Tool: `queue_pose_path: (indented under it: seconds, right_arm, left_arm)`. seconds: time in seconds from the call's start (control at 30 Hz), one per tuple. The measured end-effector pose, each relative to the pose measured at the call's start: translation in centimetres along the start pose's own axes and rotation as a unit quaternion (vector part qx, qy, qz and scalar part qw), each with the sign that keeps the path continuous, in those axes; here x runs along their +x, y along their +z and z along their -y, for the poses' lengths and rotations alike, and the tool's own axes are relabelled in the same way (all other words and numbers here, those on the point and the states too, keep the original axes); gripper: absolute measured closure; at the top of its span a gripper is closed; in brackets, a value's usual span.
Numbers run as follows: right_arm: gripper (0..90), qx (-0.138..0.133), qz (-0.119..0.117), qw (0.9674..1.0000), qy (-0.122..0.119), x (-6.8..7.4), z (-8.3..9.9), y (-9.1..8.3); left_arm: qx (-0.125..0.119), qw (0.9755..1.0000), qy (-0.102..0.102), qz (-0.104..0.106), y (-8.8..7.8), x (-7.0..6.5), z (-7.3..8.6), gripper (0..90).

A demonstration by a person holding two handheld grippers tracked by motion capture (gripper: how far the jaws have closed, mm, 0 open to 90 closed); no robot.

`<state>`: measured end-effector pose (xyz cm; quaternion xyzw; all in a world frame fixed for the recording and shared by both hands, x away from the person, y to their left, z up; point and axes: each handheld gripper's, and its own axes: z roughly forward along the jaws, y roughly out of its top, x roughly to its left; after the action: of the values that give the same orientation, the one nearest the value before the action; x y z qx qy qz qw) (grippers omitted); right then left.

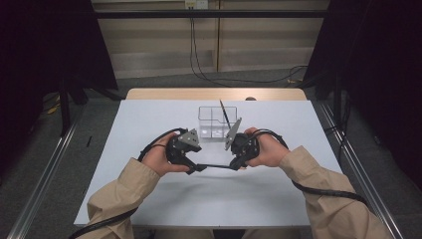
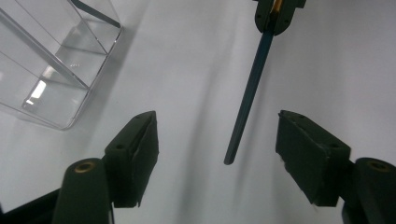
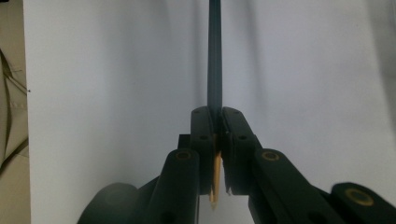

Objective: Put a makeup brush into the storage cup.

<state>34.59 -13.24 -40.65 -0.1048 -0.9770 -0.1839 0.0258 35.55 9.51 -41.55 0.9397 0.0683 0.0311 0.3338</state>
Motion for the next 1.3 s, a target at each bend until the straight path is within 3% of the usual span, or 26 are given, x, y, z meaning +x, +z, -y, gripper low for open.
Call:
queue_pose_path:
  seconds: [0.57, 0.7, 0.93, 1.3]
  right_arm:
    - [84.4, -0.013, -0.006, 0.9998, -0.015, 0.2, -0.7, 0.0]
    - [84.4, -0.018, -0.008, 0.9998, -0.01, 0.3, -0.9, -0.2]
    - [84.4, -0.019, -0.008, 0.9996, -0.02, 0.2, -1.0, -0.2]
    - [84.4, -0.02, -0.008, 0.9996, -0.017, 0.2, -1.2, -0.3]
  left_arm:
    - [0.038, 0.9988, 0.024, 0.02, 1.2, -0.6, -0.3, 54.3]
    - [0.047, 0.9981, 0.024, 0.031, 1.5, -1.0, -0.5, 65.2]
    - [0.049, 0.9978, 0.034, 0.03, 1.5, -1.0, -0.7, 71.9]
    - [0.058, 0.9966, 0.047, 0.034, 1.7, -1.1, -1.3, 80.7]
